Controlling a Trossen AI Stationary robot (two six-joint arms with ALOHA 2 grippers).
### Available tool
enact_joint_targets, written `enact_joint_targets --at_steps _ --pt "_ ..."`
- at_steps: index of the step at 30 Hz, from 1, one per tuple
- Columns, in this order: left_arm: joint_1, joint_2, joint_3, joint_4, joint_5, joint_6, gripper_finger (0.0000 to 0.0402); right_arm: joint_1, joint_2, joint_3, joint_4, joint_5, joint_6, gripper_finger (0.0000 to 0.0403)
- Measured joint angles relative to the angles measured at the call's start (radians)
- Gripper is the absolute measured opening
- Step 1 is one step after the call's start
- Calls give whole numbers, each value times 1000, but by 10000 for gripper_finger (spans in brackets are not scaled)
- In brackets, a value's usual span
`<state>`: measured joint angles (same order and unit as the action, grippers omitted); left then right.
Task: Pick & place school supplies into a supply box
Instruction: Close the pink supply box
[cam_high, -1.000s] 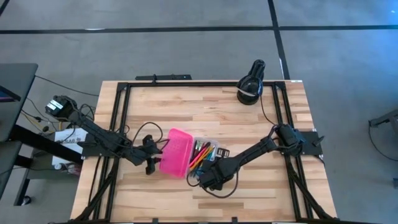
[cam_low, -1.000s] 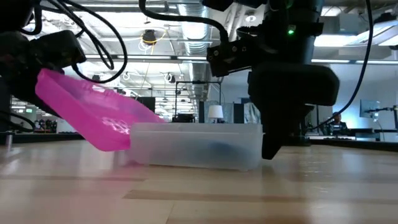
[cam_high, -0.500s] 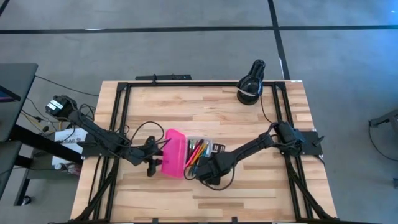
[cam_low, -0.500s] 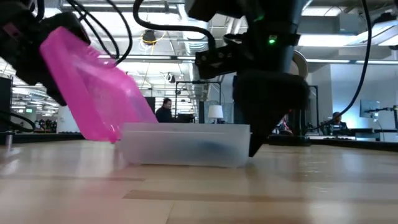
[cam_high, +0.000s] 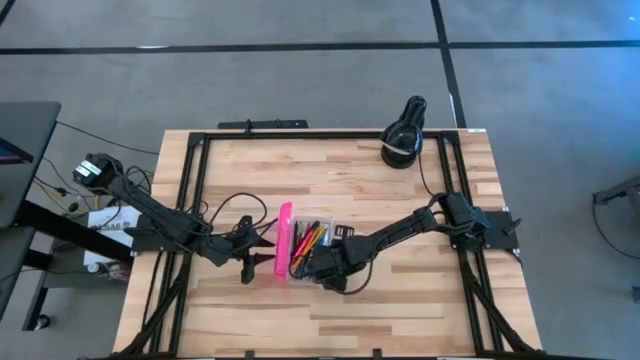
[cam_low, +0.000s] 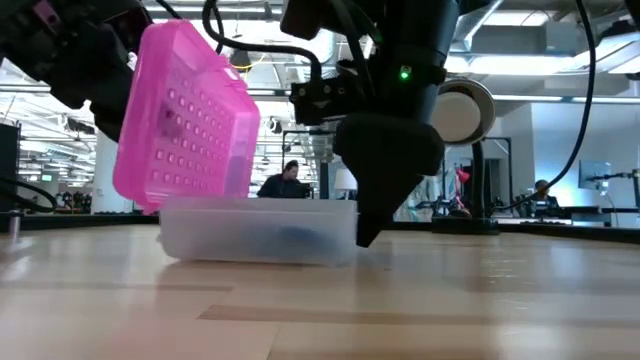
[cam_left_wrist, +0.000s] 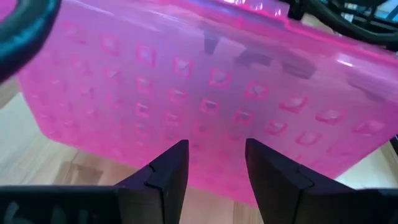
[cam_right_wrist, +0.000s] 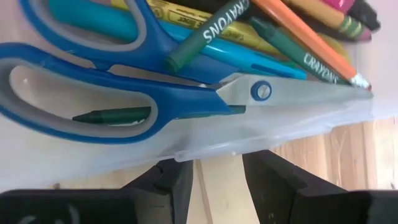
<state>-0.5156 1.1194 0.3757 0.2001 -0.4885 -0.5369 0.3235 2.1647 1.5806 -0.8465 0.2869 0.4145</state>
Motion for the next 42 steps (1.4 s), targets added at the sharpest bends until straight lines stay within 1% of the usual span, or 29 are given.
enact_joint_targets --at_steps 7,12,16,21,24,27,30,34,37,39,42 --pt "20 0 10 6 -18 1 153 1 0 0 29 0 -7 131" --pt "47 22 11 89 -6 33 153 3 0 0 43 0 -28 131" --pt "68 82 12 158 28 42 153 1 0 0 37 -1 -17 131" --pt "72 183 12 236 76 9 153 7 -16 0 -55 -1 11 131" --pt "72 240 16 282 88 -10 153 22 -49 0 -107 0 27 131" --pt "72 295 44 282 108 -12 153 35 -88 0 -154 1 36 131" --pt "72 339 83 287 117 -3 153 46 -139 -1 -182 38 66 131" --pt "72 359 110 286 93 0 153 44 -199 0 -126 92 66 131" --pt "68 351 114 278 42 0 153 31 -222 1 -16 104 12 131" --pt "67 339 115 260 23 -4 153 19 -224 0 65 87 -38 131" --pt "67 322 114 169 14 -52 153 0 -214 0 162 4 -110 131"
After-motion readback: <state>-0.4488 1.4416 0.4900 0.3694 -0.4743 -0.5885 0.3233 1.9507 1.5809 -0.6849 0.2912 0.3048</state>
